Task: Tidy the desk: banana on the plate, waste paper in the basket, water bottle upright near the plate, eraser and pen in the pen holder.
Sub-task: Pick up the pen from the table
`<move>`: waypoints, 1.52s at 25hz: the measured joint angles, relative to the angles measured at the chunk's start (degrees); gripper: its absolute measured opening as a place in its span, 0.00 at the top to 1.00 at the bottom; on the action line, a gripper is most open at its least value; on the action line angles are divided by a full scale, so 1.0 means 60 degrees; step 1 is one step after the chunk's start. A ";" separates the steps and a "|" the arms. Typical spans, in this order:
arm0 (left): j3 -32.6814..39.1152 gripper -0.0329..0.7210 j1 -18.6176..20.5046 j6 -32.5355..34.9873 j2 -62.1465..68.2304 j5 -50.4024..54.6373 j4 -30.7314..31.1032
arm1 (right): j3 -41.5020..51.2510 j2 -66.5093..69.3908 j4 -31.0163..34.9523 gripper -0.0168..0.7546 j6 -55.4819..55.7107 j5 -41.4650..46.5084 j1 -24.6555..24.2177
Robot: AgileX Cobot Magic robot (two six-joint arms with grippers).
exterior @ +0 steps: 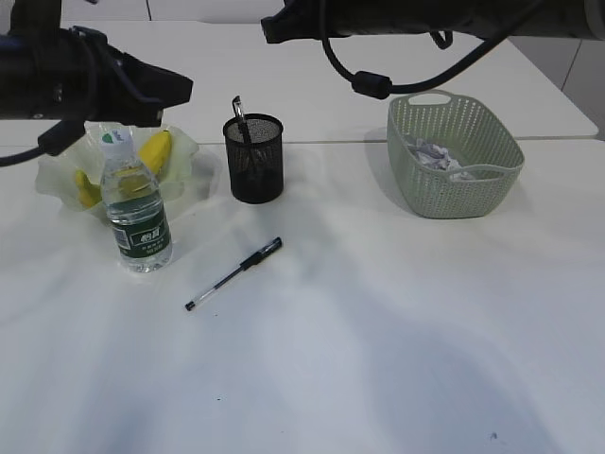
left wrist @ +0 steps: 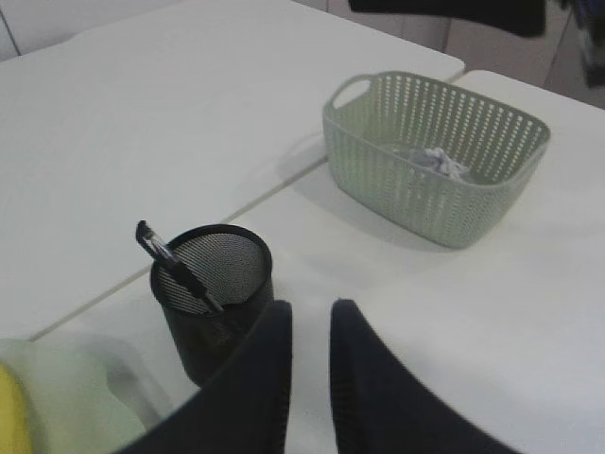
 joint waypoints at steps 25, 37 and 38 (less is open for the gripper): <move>-0.2598 0.83 -0.0546 -0.3938 0.0933 -0.3798 -0.0284 | 0.0000 0.0000 0.0000 1.00 0.0000 0.0037 0.0000; -0.2892 0.83 -0.1368 -0.5019 0.1550 -0.4797 -0.0358 | 0.0000 0.0000 0.0000 1.00 0.0000 0.0037 0.0000; -0.2892 0.83 -0.1459 -0.5035 0.1550 -0.4876 -0.0372 | 0.0000 0.0000 0.0000 1.00 0.0000 0.0037 0.0000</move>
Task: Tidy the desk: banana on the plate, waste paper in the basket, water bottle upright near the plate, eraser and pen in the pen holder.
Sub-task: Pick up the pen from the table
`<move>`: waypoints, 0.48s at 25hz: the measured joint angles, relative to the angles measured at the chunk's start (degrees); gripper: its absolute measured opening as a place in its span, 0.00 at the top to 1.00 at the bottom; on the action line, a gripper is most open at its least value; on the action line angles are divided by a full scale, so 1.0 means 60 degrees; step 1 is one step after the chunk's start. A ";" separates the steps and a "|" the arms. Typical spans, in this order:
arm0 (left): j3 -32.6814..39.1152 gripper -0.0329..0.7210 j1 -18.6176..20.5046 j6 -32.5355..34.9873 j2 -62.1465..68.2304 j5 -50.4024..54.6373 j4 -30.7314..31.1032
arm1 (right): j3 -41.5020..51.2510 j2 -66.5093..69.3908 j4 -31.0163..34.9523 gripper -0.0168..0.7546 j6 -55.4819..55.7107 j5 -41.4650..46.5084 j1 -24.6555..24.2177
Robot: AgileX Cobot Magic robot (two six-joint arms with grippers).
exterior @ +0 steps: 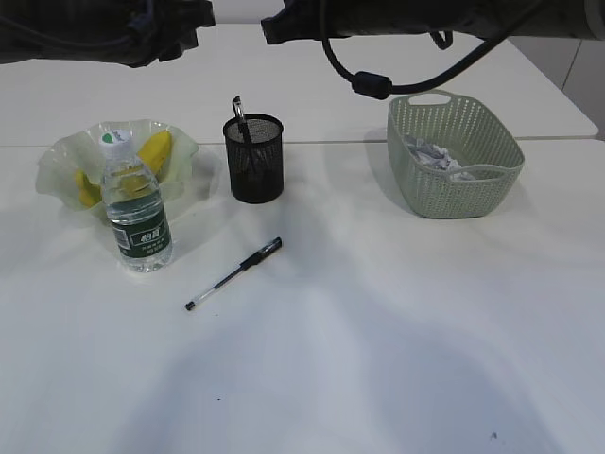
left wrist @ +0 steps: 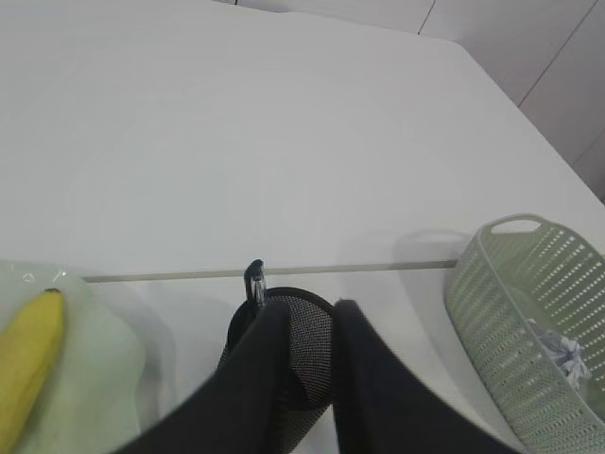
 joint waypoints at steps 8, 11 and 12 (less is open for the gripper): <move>0.0000 0.83 -0.0628 -0.0101 0.0000 -0.1065 0.0451 | 0.0000 0.0000 0.0000 1.00 0.0000 0.0000 0.0000; 0.0000 0.83 -0.1045 -0.0995 0.0000 -0.1791 0.1825 | 0.0000 0.0000 0.0000 1.00 0.0000 0.0000 0.0000; 0.0000 0.83 -0.1201 -0.1589 0.0000 -0.2079 0.2452 | 0.0000 0.0000 0.0000 1.00 0.0000 0.0000 0.0000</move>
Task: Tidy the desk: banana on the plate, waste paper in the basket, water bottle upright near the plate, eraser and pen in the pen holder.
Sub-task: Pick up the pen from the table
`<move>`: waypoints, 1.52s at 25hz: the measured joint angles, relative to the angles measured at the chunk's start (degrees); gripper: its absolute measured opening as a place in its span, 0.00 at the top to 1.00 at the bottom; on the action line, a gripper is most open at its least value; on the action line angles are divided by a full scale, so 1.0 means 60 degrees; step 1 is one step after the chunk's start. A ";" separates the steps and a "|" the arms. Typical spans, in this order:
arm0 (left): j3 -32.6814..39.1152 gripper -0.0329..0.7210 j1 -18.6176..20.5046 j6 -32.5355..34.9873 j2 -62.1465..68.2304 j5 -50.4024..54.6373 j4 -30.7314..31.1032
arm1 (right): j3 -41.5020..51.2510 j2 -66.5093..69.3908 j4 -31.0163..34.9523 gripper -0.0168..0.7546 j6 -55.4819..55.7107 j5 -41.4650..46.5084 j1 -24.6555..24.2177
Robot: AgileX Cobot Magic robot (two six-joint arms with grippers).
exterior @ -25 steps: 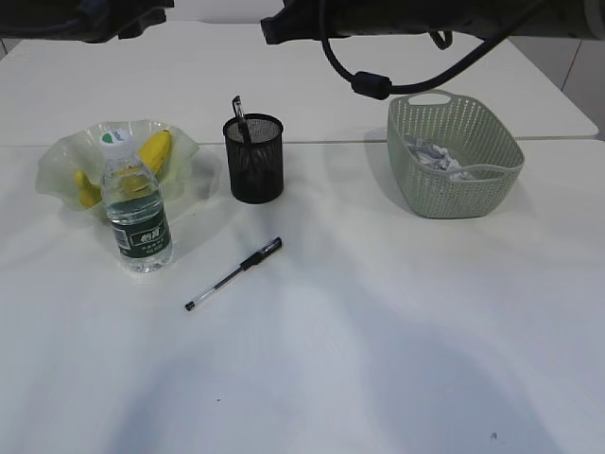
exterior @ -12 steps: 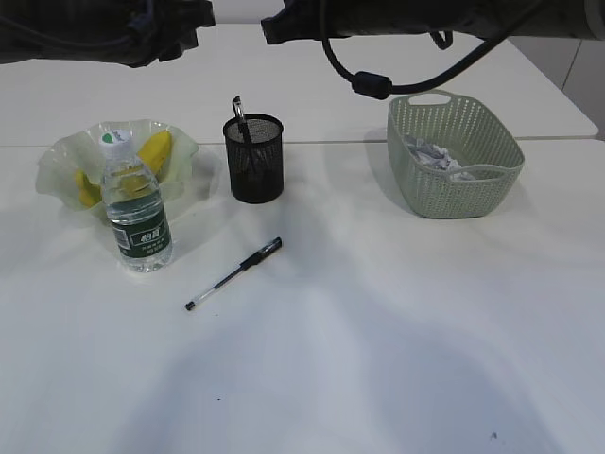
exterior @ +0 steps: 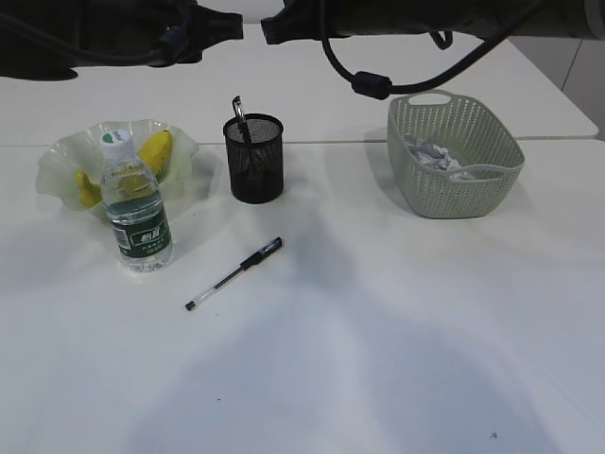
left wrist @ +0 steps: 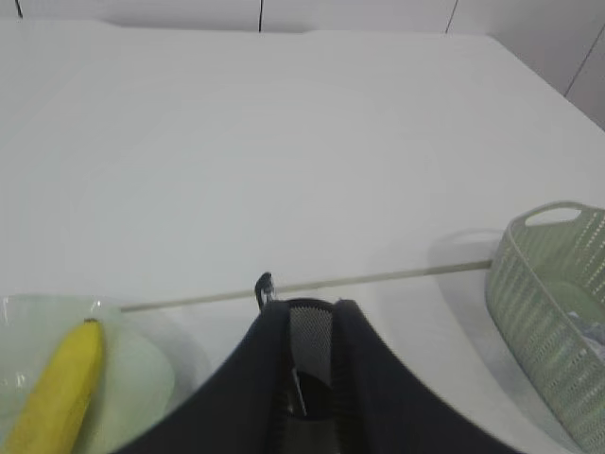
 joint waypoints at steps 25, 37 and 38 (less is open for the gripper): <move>0.1652 0.99 -0.0531 -0.5827 0.0000 -0.0849 0.6408 | 0.0000 0.0175 -0.0014 1.00 0.0000 0.0082 -0.0017; 0.2617 0.99 -0.0669 -0.6951 -0.0148 -0.0830 0.8505 | 0.0000 0.0197 -0.0036 1.00 0.0000 0.0082 -0.0144; 0.2657 0.99 -0.0710 -0.6998 -0.0256 -0.0830 0.8702 | 0.0000 0.0197 -0.0036 1.00 0.0000 0.0082 -0.0144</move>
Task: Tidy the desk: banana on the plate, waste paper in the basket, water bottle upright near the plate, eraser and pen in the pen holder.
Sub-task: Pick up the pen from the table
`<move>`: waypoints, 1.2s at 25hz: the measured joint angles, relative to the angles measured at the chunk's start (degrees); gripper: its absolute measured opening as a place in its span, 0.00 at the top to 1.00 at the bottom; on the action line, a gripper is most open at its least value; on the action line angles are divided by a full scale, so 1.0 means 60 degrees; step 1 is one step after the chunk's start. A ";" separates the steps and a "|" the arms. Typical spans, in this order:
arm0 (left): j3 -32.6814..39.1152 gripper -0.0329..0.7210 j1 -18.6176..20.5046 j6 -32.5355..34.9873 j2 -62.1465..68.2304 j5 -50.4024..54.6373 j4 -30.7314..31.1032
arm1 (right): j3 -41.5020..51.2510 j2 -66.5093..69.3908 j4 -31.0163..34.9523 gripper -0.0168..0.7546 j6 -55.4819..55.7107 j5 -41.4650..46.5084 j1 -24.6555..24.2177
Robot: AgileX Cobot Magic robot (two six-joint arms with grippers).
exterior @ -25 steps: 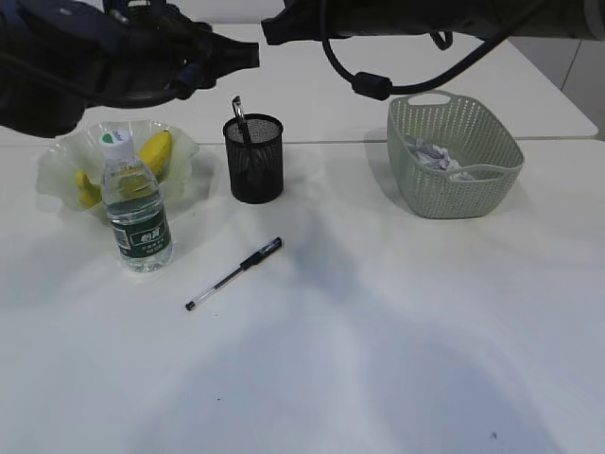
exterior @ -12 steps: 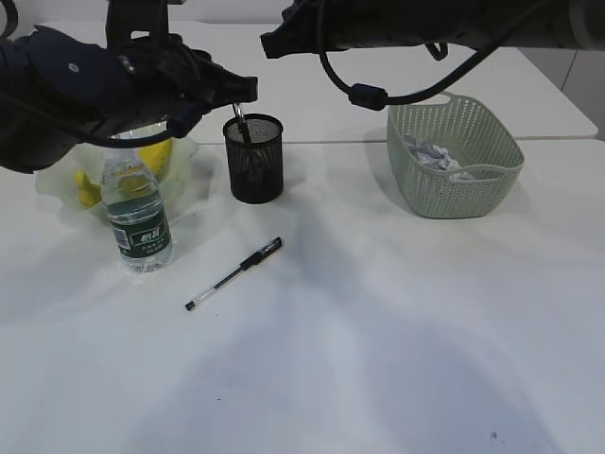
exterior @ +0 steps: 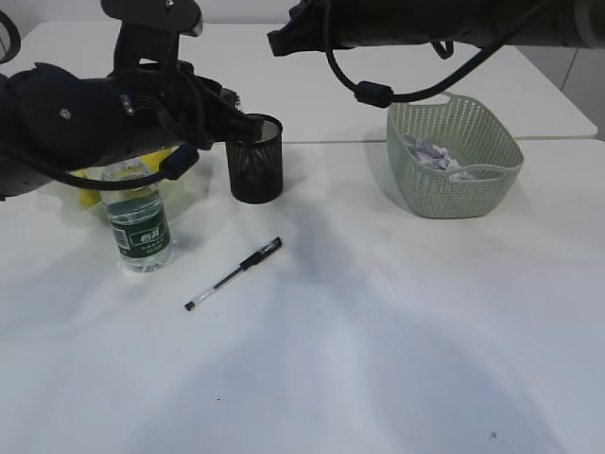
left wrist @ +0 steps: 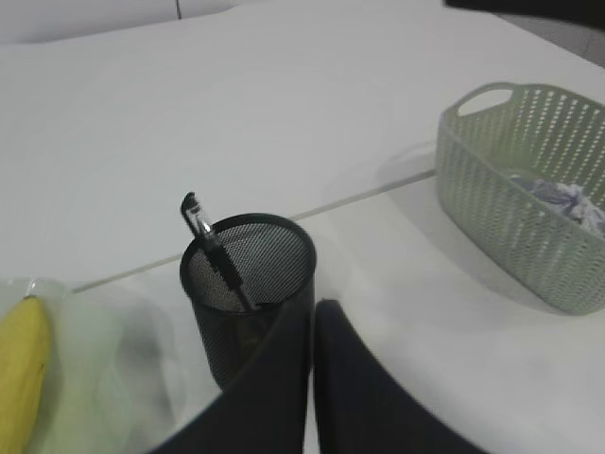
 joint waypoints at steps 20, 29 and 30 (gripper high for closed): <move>0.2138 0.99 -0.0345 -0.5298 -0.1177 -0.1153 0.5879 | 0.0000 0.0000 0.0078 1.00 0.0000 -0.0118 -0.0341; 0.2762 0.99 -0.0345 -0.5745 -0.1191 -0.1464 0.6568 | 0.0000 0.0000 0.0078 1.00 0.0000 -0.0118 -0.0341; 0.2762 0.99 -0.0345 -0.5700 -0.1191 -0.1377 0.6583 | 0.0000 0.0000 0.0078 1.00 0.0000 -0.0118 -0.0341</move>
